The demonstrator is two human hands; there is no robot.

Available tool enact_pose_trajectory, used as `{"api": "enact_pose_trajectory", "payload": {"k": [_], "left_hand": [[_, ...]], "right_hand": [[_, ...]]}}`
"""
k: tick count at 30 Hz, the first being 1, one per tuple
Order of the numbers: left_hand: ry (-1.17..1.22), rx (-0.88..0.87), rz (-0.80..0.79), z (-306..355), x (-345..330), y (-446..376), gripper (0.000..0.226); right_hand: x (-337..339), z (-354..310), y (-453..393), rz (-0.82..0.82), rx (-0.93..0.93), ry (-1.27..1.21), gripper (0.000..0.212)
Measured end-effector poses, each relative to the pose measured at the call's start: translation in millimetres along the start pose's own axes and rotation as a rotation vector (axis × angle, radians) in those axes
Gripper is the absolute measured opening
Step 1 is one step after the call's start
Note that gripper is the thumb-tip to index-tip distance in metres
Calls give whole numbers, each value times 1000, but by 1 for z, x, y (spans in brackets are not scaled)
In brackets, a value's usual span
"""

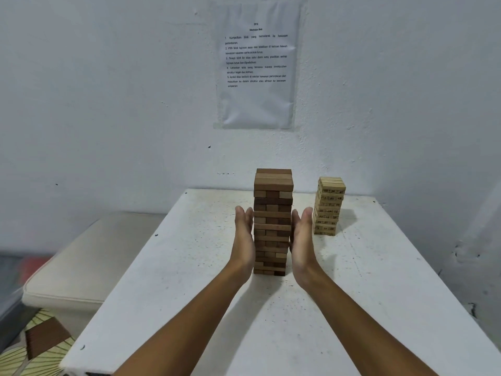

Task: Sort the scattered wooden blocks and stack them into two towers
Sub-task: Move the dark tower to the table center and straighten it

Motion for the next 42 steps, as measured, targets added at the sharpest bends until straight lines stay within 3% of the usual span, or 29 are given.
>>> {"api": "enact_pose_trajectory", "payload": {"k": [3, 13, 18, 22, 25, 27, 31, 42], "left_hand": [[13, -32, -42, -1, -7, 1, 74], [13, -42, -55, -1, -12, 3, 70], [38, -36, -55, -5, -8, -1, 77], [50, 39, -7, -19, 6, -3, 115], [49, 76, 18, -38, 12, -1, 127], [46, 97, 5, -44, 11, 5, 121], [37, 54, 1, -39, 2, 14, 84], [32, 39, -7, -47, -1, 10, 78]], "right_hand": [[-7, 1, 2, 0, 12, -50, 71], [-13, 3, 4, -13, 6, -104, 73], [-12, 5, 3, -11, 5, -118, 73], [0, 15, 2, 24, -14, -105, 70], [5, 30, 3, 29, -51, -72, 80], [5, 35, 7, 38, -55, -66, 81], [4, 41, 12, 65, -54, -68, 71], [-1, 42, 15, 60, -45, -72, 66]]}}
Point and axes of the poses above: each hand's wrist, its own y-axis away from the middle knuckle, its own x-axis out of the back of the hand, z = x × y, the point moved 9 cm from there along -y, towards the middle knuckle, and after that the axes turned 2 degrees about z, right-handed, at the moved point
